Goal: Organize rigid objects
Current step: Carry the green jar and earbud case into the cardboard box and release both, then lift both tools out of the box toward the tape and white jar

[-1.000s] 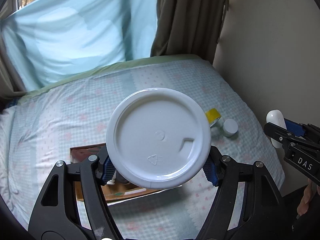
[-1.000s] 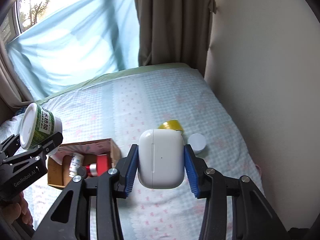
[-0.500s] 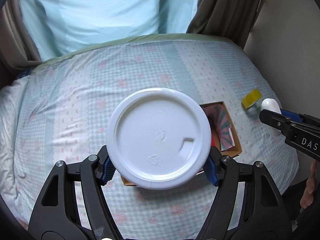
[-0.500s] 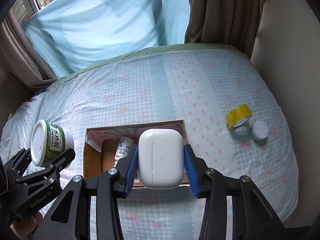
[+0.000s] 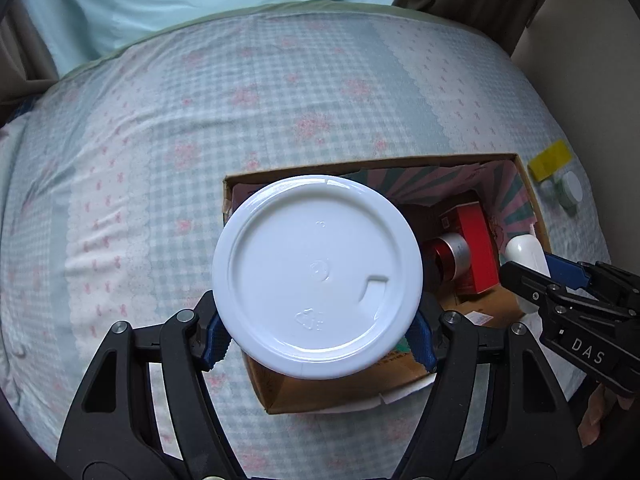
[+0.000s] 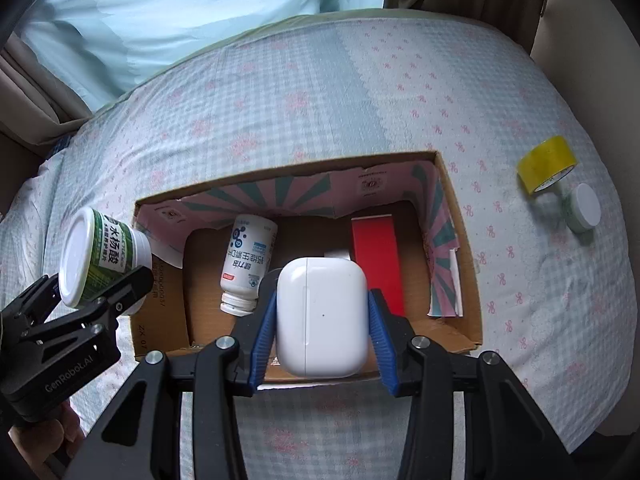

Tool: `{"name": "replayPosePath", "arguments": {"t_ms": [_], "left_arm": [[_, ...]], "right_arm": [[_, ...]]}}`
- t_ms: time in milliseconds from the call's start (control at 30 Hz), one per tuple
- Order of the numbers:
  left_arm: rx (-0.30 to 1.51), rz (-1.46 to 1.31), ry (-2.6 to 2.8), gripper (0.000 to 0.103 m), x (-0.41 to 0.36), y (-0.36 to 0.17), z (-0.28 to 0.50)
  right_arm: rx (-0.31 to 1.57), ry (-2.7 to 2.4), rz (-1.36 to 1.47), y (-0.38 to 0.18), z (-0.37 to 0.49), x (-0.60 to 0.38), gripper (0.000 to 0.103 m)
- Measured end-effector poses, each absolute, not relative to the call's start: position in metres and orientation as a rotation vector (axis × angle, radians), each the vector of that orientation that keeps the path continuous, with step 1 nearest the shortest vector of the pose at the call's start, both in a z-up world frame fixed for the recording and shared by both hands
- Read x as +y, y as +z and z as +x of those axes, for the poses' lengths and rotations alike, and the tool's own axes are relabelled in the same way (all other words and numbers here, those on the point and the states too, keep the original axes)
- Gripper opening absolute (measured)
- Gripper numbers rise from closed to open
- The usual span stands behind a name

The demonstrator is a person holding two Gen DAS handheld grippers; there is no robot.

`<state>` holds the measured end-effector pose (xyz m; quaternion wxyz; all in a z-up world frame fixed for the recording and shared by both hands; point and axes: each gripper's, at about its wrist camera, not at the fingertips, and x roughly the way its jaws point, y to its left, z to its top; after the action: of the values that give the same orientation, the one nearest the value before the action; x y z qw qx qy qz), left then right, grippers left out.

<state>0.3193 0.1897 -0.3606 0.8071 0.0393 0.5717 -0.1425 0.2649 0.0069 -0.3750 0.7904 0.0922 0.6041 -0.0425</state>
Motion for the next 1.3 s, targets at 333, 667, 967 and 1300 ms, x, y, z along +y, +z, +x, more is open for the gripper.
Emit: {"name": "replayPosePath", "arguments": {"t_ms": [333,667,967,1300], "left_arm": [[1.255,0.120,-0.318,0.068,0.177,-0.415,0.348],[1.244,0.174,-0.341,0.068,0.161,-0.427,0.354],[1.268,0.138,-0.354,0.103,0.162,-0.409,0.361],[1.224,0.179,-0.354,0.103,0.157,-0.376,0.352]], "right_arm": [[1.358,-0.070,0.155,-0.432,0.270,0.016,0.041],[1.372,-0.064,0.106,-0.445,0.267,0.019,0.041],[1.358,0.028,0.125,-0.443,0.260,0.024,0.101],[1.313,0.039,0.107,-0.433,0.239,0.024,0.103]]}}
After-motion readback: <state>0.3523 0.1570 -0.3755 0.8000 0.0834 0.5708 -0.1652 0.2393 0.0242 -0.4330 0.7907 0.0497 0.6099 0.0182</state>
